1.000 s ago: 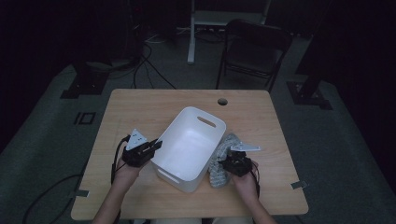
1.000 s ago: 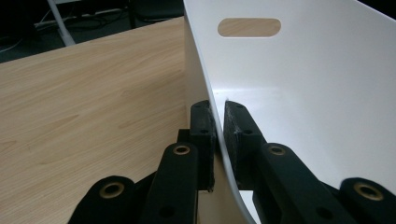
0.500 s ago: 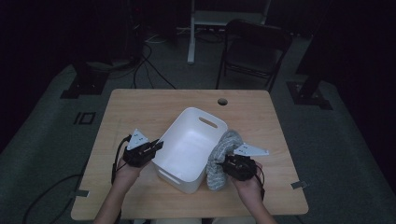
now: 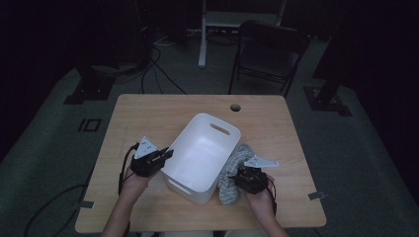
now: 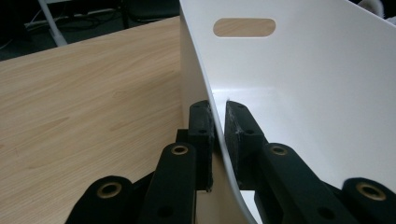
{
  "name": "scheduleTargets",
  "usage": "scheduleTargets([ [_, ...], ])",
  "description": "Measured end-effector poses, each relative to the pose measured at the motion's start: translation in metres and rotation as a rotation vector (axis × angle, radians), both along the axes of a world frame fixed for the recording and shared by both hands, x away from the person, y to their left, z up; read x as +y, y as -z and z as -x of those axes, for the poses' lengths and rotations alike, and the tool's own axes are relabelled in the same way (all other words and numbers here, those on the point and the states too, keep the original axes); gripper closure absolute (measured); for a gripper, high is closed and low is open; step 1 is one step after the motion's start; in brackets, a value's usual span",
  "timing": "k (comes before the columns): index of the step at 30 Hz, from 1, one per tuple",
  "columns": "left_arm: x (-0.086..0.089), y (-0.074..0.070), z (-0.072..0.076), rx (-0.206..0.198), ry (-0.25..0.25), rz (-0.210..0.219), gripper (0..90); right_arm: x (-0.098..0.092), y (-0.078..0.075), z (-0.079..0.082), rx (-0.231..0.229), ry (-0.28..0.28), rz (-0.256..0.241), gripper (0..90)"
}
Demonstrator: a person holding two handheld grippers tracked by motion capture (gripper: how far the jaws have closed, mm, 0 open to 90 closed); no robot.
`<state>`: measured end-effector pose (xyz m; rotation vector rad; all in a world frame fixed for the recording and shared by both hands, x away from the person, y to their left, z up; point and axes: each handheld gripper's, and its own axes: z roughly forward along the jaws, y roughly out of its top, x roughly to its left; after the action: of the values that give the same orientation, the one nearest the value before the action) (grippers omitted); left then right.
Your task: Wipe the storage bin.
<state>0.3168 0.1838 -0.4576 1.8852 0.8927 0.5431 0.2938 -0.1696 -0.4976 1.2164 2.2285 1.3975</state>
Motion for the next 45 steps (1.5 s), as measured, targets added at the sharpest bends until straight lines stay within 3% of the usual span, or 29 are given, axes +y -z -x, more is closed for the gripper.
scheduleTargets([
  [25,-0.004,0.001,-0.001,-0.007,-0.024,0.005,80.5,0.002,0.044,-0.022,0.113,0.037,0.049,74.8],
  [27,-0.003,0.001,-0.001,-0.005,-0.033,0.011,80.6,0.001,0.04,-0.021,0.113,0.032,0.061,74.8],
  [33,-0.005,0.001,0.0,-0.008,-0.046,0.011,80.8,0.002,0.021,-0.003,0.078,-0.013,0.028,74.6],
  [40,-0.005,0.001,0.0,-0.006,-0.044,0.012,81.0,0.004,-0.029,0.03,-0.044,-0.1,-0.048,74.0],
  [42,-0.005,0.001,-0.001,-0.003,-0.037,0.017,80.8,0.007,-0.032,0.034,-0.056,-0.105,-0.05,73.6],
  [44,-0.005,0.001,-0.001,-0.001,-0.029,0.013,80.7,0.012,-0.028,0.033,-0.065,-0.103,-0.022,73.3],
  [45,-0.004,0.001,-0.001,0.0,-0.028,0.017,80.7,0.012,-0.024,0.031,-0.047,-0.101,-0.026,73.4],
])
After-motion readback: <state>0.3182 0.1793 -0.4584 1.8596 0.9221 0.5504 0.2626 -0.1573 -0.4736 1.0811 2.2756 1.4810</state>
